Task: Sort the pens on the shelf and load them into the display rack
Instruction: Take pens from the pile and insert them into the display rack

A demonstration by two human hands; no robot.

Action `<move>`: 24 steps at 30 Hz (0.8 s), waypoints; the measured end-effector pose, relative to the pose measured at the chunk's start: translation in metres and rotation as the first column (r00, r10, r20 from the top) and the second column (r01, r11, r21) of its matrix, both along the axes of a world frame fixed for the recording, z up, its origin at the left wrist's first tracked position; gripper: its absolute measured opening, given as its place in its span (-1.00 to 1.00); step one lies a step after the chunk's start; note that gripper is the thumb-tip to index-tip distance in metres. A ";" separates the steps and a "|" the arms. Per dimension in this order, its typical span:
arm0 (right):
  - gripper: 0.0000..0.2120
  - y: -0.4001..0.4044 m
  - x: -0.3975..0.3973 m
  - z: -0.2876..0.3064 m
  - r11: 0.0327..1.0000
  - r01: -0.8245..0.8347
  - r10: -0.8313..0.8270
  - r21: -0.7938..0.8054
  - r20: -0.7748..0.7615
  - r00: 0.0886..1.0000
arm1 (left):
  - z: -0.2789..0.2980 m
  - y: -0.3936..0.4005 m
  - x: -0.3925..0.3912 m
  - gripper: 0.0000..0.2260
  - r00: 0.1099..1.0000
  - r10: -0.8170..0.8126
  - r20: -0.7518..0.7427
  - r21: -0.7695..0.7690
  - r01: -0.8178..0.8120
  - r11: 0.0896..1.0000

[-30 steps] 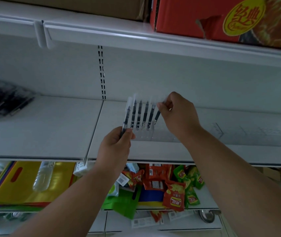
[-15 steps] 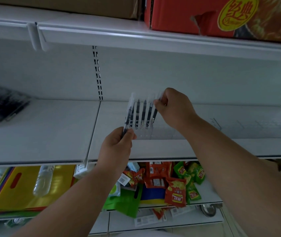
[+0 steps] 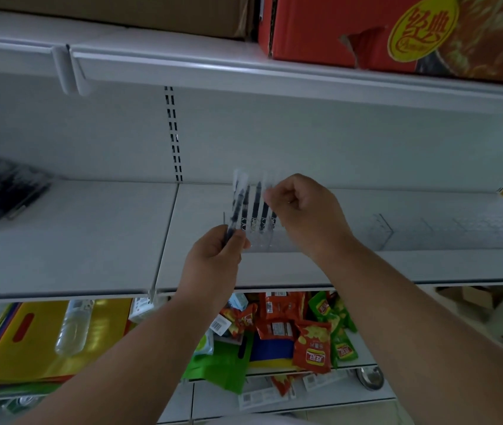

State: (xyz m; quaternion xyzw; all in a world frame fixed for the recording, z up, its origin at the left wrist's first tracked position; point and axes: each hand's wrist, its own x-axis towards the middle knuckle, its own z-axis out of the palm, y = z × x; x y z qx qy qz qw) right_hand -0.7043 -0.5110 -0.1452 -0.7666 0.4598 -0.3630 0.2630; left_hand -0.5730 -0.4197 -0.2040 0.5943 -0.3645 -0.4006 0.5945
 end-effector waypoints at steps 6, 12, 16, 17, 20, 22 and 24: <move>-0.87 0.008 -0.005 0.017 0.950 -0.156 0.063 0.271 0.323 0.944 | 0.015 -0.008 -0.024 -0.78 0.962 -0.084 0.259 0.008 0.084 0.996; -0.87 -0.006 -0.023 0.022 0.983 0.011 -0.085 0.183 0.403 0.911 | 0.020 -0.009 -0.020 -0.85 0.787 0.063 0.613 -0.076 -0.021 0.997; -0.88 -0.022 -0.033 0.023 0.978 0.208 -0.197 -0.004 0.304 0.932 | 0.011 -0.018 -0.010 -0.69 0.519 0.097 0.849 -0.135 0.036 0.990; -0.88 -0.025 -0.035 0.022 0.975 0.221 -0.202 -0.039 0.273 0.941 | 0.009 -0.020 -0.009 -0.69 0.451 0.090 0.888 -0.127 0.052 0.991; -0.89 -0.030 -0.037 0.020 0.969 0.206 -0.179 -0.135 0.191 0.965 | -0.002 -0.023 -0.009 -0.61 0.322 0.012 0.947 -0.047 0.102 0.994; -0.91 -0.030 -0.036 0.018 0.966 0.185 -0.163 -0.182 0.130 0.978 | -0.012 -0.023 -0.008 -0.54 0.267 -0.030 0.963 0.002 0.106 0.994; -0.90 -0.028 -0.035 0.017 0.964 0.159 -0.145 -0.211 0.080 0.986 | -0.018 -0.023 -0.006 -0.51 0.247 -0.031 0.969 0.006 0.103 0.995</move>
